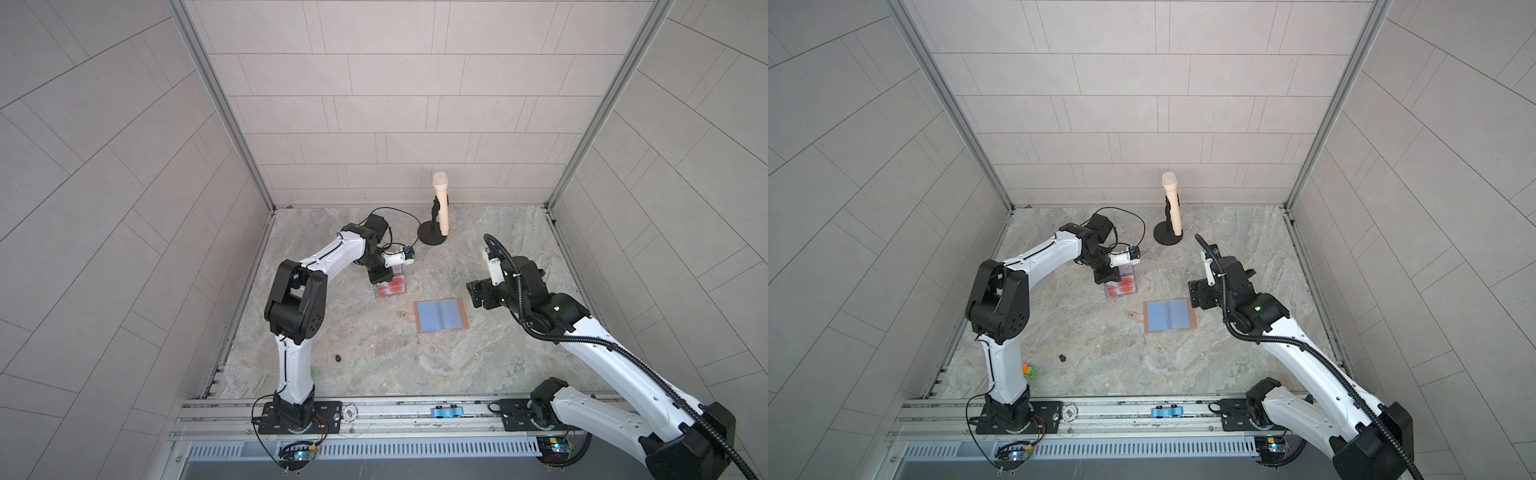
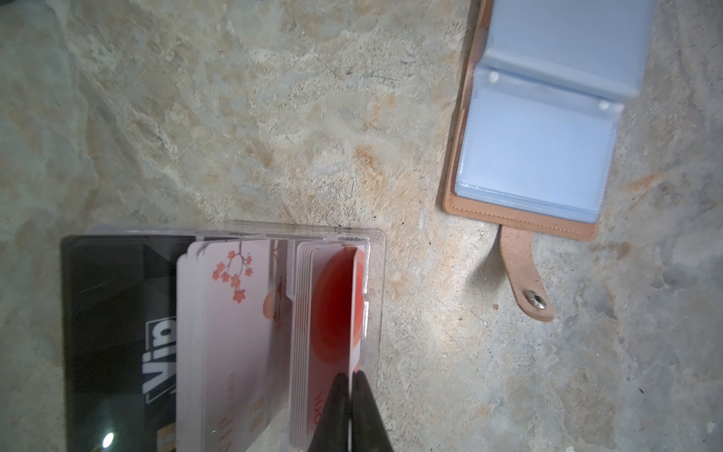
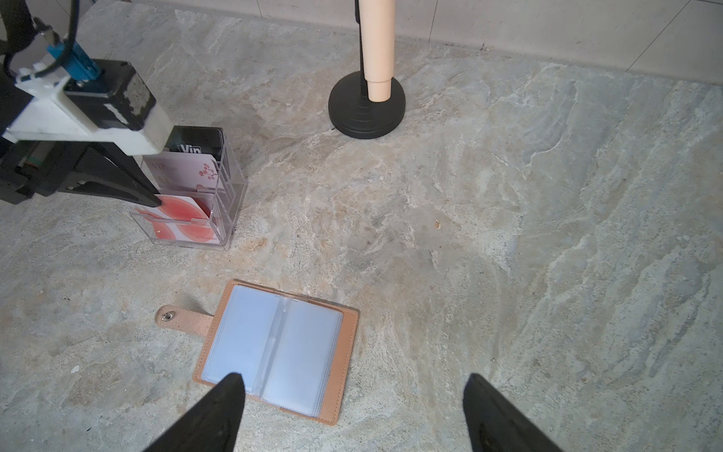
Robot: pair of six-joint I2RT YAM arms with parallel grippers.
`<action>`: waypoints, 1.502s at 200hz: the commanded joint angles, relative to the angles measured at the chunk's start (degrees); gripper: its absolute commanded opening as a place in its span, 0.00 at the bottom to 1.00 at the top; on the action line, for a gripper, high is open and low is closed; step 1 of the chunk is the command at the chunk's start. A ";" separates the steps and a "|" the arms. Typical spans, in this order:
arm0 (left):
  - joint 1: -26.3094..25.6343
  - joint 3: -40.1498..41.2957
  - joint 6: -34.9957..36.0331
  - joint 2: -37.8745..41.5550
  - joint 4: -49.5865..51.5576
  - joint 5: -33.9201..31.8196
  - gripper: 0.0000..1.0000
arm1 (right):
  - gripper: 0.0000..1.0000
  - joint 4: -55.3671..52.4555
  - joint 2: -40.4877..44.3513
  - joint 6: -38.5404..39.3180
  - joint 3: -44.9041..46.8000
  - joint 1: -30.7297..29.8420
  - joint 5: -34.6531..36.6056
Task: Take the credit cards out of the card holder
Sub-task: Place the credit card in the storage box, then reset both arms
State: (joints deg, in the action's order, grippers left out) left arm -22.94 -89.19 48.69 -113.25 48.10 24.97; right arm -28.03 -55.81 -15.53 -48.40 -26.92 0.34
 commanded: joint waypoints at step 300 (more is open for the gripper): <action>12.52 72.75 -43.22 51.05 -80.60 -39.26 1.00 | 0.99 42.57 -17.85 8.22 17.06 16.37 32.10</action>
State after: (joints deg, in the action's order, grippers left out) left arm -11.22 -18.02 5.39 -57.28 -18.41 -11.84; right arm 0.30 -71.61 -11.25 -36.69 -11.88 30.09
